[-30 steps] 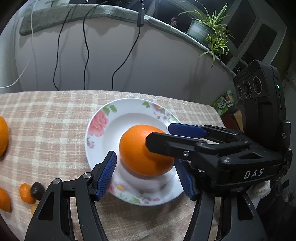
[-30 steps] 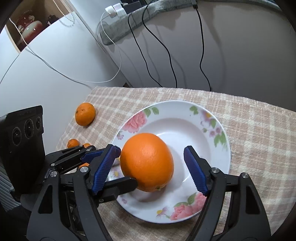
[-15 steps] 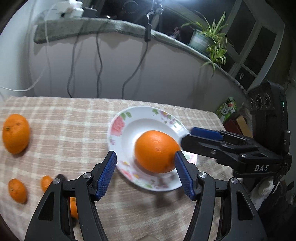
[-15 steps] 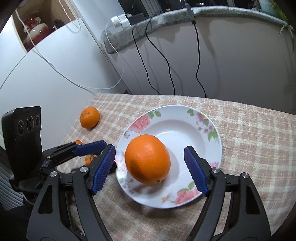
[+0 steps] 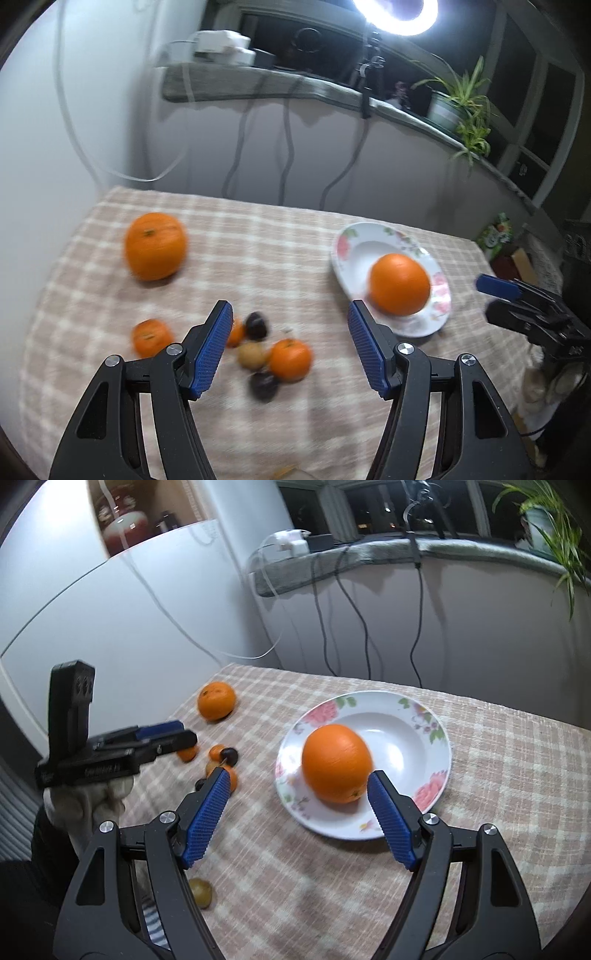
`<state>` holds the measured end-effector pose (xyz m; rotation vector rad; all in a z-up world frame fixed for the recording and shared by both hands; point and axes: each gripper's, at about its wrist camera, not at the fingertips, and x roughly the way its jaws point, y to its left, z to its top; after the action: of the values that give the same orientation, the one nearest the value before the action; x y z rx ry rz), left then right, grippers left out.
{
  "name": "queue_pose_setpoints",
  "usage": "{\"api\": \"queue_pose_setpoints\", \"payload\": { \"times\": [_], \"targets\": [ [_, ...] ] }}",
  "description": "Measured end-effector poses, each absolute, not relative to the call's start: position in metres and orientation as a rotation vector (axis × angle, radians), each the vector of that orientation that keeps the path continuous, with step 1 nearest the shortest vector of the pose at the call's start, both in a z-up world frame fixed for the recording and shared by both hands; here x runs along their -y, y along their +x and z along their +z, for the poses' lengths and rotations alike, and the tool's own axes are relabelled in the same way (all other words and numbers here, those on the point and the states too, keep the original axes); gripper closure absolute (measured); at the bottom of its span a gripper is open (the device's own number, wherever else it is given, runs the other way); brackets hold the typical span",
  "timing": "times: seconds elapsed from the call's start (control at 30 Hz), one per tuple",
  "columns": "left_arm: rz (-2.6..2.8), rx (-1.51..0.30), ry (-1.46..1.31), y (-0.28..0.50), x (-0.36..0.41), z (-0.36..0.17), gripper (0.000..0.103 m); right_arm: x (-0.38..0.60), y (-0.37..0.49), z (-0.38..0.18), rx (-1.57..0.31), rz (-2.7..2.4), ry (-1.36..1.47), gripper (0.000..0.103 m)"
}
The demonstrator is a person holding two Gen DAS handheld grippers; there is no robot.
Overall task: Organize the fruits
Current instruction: 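Reach the right gripper to a brown kiwi fruit and grasp it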
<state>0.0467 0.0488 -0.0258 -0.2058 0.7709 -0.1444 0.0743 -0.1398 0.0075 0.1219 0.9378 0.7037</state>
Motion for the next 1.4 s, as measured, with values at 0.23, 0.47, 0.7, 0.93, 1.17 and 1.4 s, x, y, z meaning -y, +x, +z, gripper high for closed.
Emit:
{"api": "queue_pose_setpoints", "payload": {
  "times": [0.23,0.47,0.7,0.93,1.17,1.4],
  "targets": [
    [-0.115,-0.805,-0.236,0.017,-0.064,-0.04,0.04,0.119,0.041,0.011,-0.922,0.755,0.035,0.024],
    [-0.135,-0.849,-0.232,-0.016,-0.057,-0.05,0.043,0.091,0.005,0.0,-0.945,0.825,-0.083,0.024],
    [-0.178,-0.917,-0.224,-0.038,-0.044,-0.068,0.058,0.072,-0.022,-0.02,-1.001,0.898,-0.134,0.024],
    [-0.197,-0.942,-0.192,-0.047,-0.031,-0.076,0.064,0.057,-0.034,-0.033,-1.046,0.948,-0.173,0.04],
    [-0.202,-0.955,-0.183,-0.045,-0.028,-0.083,0.065,0.054,-0.033,-0.043,-1.087,0.946,-0.175,0.05],
    [-0.195,-0.964,-0.18,-0.041,-0.028,-0.087,0.072,0.051,-0.032,-0.048,-1.104,0.96,-0.183,0.056]
  ]
}}
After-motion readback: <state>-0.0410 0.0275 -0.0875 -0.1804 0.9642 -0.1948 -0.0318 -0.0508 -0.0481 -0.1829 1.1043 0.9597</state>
